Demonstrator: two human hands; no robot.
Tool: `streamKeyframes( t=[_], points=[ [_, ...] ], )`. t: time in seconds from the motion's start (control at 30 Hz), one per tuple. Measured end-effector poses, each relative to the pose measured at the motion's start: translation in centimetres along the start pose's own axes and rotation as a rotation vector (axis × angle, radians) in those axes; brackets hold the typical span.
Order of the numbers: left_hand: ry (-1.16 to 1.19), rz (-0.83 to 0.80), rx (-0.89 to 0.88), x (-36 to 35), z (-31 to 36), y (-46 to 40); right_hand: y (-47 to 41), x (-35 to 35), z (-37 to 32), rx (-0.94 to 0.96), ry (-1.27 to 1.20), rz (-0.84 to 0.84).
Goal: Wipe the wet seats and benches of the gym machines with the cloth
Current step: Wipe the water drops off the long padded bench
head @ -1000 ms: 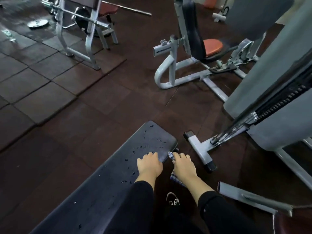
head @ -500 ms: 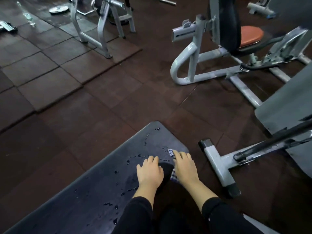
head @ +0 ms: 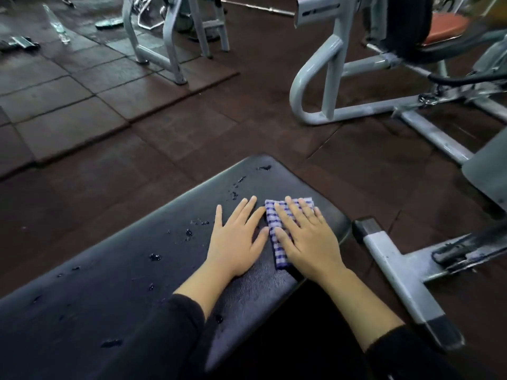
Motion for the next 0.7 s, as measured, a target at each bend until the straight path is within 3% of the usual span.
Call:
streamKeyframes(
  t=[0.2,0.5,0.7],
  points=[
    [0.035,0.069,0.009,-0.5,-0.3,-0.1,0.1,0.0,0.2,-0.004,0.037,-0.004],
    [0.012,0.035,0.031,-0.7,-0.1,-0.3,1.2,0.5,-0.1,-0.036,0.05,-0.057],
    [-0.008,0.064,0.021,-0.8,-0.2,-0.3,-3.1,-0.7,1.8,-0.065,0.089,-0.076]
  ],
)
Point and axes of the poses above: each hand's wrist, its own y-axis away from the middle knuckle, its own x-axis out of the back of the hand, z = x × y, the point moved 7 cm from there along -y, towards the middle knuckle, and after that the axes turned 7 degrees about z, right-handed, at the moved point
